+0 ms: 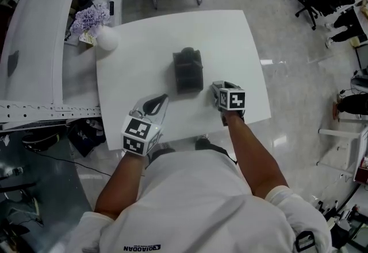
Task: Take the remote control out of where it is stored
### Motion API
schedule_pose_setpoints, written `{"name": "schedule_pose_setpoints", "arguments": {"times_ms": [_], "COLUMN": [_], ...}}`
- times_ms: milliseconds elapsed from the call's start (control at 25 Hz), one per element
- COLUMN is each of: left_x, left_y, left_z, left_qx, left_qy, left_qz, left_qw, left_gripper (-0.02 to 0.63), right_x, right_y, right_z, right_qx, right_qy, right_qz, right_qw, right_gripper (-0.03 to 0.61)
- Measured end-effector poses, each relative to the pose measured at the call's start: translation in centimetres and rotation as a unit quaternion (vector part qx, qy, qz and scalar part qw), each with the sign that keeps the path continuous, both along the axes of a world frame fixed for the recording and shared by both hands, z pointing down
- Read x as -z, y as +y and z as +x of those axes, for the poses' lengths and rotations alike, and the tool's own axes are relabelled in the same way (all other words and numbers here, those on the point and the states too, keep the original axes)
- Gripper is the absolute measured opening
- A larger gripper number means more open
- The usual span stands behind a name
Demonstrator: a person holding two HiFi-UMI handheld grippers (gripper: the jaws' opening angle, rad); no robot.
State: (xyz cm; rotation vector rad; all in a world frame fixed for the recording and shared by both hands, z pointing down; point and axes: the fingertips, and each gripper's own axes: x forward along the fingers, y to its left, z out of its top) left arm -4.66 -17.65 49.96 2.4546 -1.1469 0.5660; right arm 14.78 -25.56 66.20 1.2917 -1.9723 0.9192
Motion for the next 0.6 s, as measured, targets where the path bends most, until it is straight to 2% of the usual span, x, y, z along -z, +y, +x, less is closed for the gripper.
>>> {"name": "schedule_pose_setpoints", "arguments": {"times_ms": [400,600], "left_x": [-0.2,0.0], "left_y": [0.3,0.3], "left_z": [-0.6,-0.7], "left_qx": [0.009,0.009], "left_qy": [-0.001,0.000], "left_qz": [-0.003,-0.001], "left_qw": [1.0000,1.0000], "left_gripper": [0.002,0.002], "right_x": [-1.0,0.2], "right_y": [-0.3,-0.4], "right_z": [0.2,0.4], "right_qx": [-0.009,0.000], "right_qy": [-0.013,0.000], "right_qz": [-0.008,0.016], "right_qw": [1.000,1.000], "right_gripper": [0.236,0.236]}}
